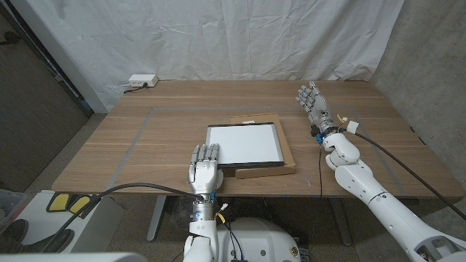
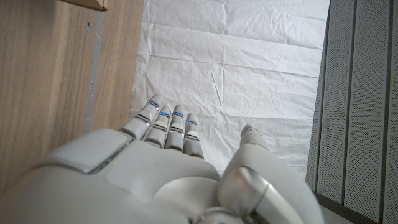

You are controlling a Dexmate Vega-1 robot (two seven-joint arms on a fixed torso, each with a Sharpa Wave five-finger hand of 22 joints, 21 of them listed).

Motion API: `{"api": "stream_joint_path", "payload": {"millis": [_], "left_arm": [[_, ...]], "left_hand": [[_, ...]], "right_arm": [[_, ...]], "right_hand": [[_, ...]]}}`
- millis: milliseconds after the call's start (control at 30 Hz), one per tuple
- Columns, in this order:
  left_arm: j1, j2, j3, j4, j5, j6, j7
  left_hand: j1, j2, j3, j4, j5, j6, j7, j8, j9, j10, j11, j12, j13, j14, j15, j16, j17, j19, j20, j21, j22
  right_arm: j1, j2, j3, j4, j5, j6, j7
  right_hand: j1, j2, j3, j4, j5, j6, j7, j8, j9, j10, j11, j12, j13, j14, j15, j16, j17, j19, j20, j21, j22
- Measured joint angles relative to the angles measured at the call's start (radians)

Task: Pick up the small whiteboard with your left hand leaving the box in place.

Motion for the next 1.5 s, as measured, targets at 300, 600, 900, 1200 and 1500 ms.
{"api": "stream_joint_path", "payload": {"millis": [300,600,900,1200,1500], "left_arm": [[0.009,-0.005,-0.01,-0.001,-0.012,-0.012,0.039],[0.014,0.0,-0.013,-0.012,-0.012,-0.005,0.055],[0.014,0.009,-0.012,-0.028,0.003,0.01,0.045],[0.013,0.019,-0.016,-0.041,0.012,0.015,0.037],[0.013,0.023,-0.026,-0.05,0.019,0.015,0.036]], "left_hand": [[-0.002,-0.012,0.023,0.001,-0.007,0.101,-0.004,0.013,-0.002,0.09,0.002,0.008,-0.002,0.077,-0.004,0.0,0.0,0.051,-0.005,0.015,0.004],[-0.002,-0.012,0.024,0.0,-0.007,0.109,-0.004,0.013,-0.001,0.093,-0.001,0.003,-0.003,0.088,-0.003,0.0,0.0,0.056,0.0,0.015,0.004],[-0.007,-0.018,0.033,0.0,-0.007,0.111,-0.006,0.008,0.0,0.093,-0.001,-0.004,-0.003,0.088,-0.003,-0.006,0.0,0.056,0.0,0.015,0.004],[-0.007,-0.017,0.033,0.0,-0.007,0.116,-0.001,0.006,-0.003,0.093,-0.001,-0.012,-0.002,0.088,-0.003,-0.013,0.0,0.056,0.0,0.015,0.004],[-0.007,-0.017,0.044,0.003,-0.007,0.121,0.005,-0.001,-0.005,0.093,-0.001,-0.02,-0.002,0.088,-0.003,-0.013,0.0,0.052,-0.004,0.015,0.003]], "right_arm": [[-0.005,-0.003,0.002,-0.012,0.001,0.001,0.0],[-0.008,-0.004,0.003,-0.018,0.001,0.001,-0.002],[-0.008,-0.003,0.003,-0.018,0.001,0.002,-0.002],[-0.003,0.002,0.003,-0.008,0.002,0.005,-0.001],[0.001,0.005,0.003,-0.002,0.003,0.007,0.0]], "right_hand": [[0.0,0.0,0.0,0.0,0.0,0.0,0.0,0.0,0.0,0.0,0.0,0.0,0.0,0.002,-0.002,0.0,0.0,0.007,-0.007,0.0,0.0],[0.0,0.0,0.0,0.0,0.0,0.0,0.0,0.0,0.0,0.0,0.0,0.0,0.0,0.001,-0.002,0.0,0.0,0.007,-0.007,0.0,0.0],[0.0,0.0,0.0,0.0,0.0,0.0,0.0,0.0,0.0,0.0,0.0,0.0,0.0,0.001,-0.002,0.0,0.0,0.011,-0.003,-0.006,0.0],[0.0,0.0,0.0,0.0,0.0,0.0,0.0,0.0,0.0,0.0,0.0,0.0,0.0,0.001,-0.002,0.0,0.0,0.011,-0.003,-0.007,0.003],[0.0,0.0,0.0,0.0,0.0,0.0,0.0,0.0,0.0,0.0,0.0,0.0,0.0,0.001,-0.002,0.0,0.0,0.011,-0.003,-0.011,0.005]]}}
